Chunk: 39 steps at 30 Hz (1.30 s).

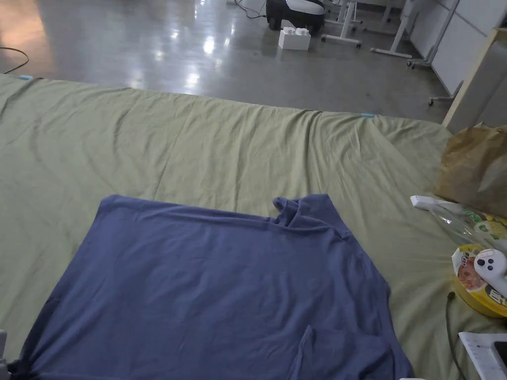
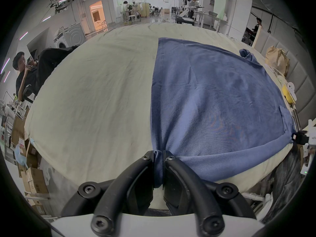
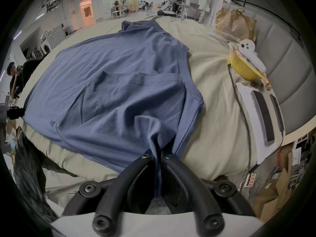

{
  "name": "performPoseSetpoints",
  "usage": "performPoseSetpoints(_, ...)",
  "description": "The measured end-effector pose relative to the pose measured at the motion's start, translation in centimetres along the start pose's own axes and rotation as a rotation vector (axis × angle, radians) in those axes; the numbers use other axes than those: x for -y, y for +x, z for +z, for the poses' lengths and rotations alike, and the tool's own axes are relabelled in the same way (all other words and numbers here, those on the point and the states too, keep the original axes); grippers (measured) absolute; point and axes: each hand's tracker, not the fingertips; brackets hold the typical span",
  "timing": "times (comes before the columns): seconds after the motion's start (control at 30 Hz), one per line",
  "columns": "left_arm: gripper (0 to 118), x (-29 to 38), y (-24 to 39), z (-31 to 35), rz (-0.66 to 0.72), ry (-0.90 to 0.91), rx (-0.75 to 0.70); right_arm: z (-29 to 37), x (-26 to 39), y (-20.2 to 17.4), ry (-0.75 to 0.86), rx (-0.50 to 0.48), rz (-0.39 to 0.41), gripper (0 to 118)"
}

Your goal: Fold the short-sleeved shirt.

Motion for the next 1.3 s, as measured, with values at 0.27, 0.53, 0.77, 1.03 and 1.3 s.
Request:
performPoseSetpoints(0.27,9,-1.1,-0.6,1.8,0.051,0.141,0.028,3.5,-2.3,0.3,0.120,0.011,-0.007,6)
performPoseSetpoints(0.53,9,-3.2,0.1,1.4,0.036,0.257,0.009,4.7,-8.5,0.8,0.246,0.003,-0.031,6)
performPoseSetpoints(0.77,9,-11.4,0.9,-2.9,0.065,0.271,0.001,1.8,-15.0,1.6,0.298,-0.002,-0.064,6)
performPoseSetpoints(1.03,9,-16.1,4.2,-5.3,0.062,0.176,-0.017,-4.3,-19.1,2.2,0.251,0.008,-0.081,6)
performPoseSetpoints(1.3,9,-18.4,3.9,-8.6,0.067,0.113,-0.019,-8.4,-19.7,2.4,0.197,0.003,-0.074,8)
